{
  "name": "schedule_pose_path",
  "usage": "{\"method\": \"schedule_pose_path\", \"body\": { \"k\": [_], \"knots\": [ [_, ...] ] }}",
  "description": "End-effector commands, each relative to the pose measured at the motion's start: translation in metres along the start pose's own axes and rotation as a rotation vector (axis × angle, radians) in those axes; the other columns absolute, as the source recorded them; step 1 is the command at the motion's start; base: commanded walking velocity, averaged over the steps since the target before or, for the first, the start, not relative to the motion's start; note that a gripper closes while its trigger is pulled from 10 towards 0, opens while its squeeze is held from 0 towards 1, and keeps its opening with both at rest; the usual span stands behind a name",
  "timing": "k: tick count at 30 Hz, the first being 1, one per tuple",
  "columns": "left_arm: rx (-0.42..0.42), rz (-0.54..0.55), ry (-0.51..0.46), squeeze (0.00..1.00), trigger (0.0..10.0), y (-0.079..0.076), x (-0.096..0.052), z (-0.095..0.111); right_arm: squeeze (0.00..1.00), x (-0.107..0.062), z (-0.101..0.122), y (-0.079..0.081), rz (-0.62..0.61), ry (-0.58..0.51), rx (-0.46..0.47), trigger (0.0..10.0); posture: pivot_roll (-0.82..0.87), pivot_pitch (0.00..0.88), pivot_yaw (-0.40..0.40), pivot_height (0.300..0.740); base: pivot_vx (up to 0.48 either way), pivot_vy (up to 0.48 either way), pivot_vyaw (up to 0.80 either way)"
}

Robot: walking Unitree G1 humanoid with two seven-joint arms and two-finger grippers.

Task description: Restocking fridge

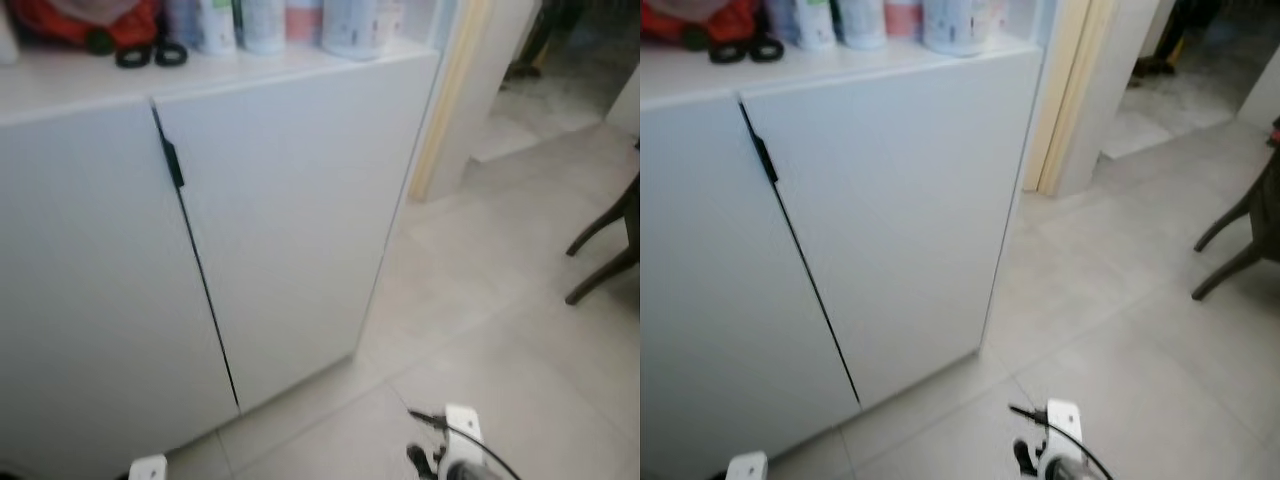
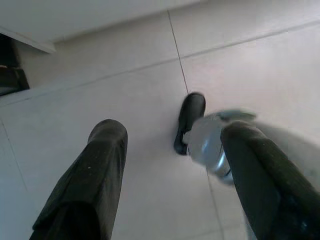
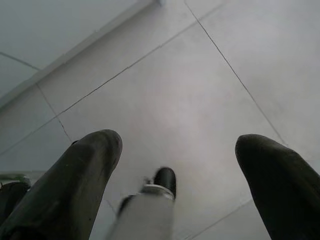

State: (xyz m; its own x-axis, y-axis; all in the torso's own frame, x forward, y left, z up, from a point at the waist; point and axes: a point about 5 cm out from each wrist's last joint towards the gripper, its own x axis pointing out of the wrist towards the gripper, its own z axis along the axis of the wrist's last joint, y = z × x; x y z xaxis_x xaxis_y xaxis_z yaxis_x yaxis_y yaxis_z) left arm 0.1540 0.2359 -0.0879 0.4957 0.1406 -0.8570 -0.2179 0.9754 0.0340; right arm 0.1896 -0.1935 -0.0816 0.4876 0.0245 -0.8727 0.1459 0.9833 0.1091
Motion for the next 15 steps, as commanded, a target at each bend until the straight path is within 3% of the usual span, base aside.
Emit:
{"method": "schedule_pose_path", "body": {
  "k": [1, 15],
  "knots": [
    [-0.013, 0.000, 0.031, 0.00, 10.0, -0.0018, -0.0007, -0.0085, 0.00, -0.0012, -0.0009, -0.0069, -0.017, 0.006, 0.005, 10.0, 0.02, 0.000, -0.063, 0.740, 0.000, 0.000, 0.80],
    [-0.016, 0.004, 0.031, 0.00, 10.0, -0.0023, -0.0005, -0.0081, 0.00, -0.0012, -0.0002, -0.0070, -0.014, 0.005, 0.004, 10.0, 0.02, 0.000, -0.067, 0.740, 0.000, 0.000, 0.80]
  ]
}}
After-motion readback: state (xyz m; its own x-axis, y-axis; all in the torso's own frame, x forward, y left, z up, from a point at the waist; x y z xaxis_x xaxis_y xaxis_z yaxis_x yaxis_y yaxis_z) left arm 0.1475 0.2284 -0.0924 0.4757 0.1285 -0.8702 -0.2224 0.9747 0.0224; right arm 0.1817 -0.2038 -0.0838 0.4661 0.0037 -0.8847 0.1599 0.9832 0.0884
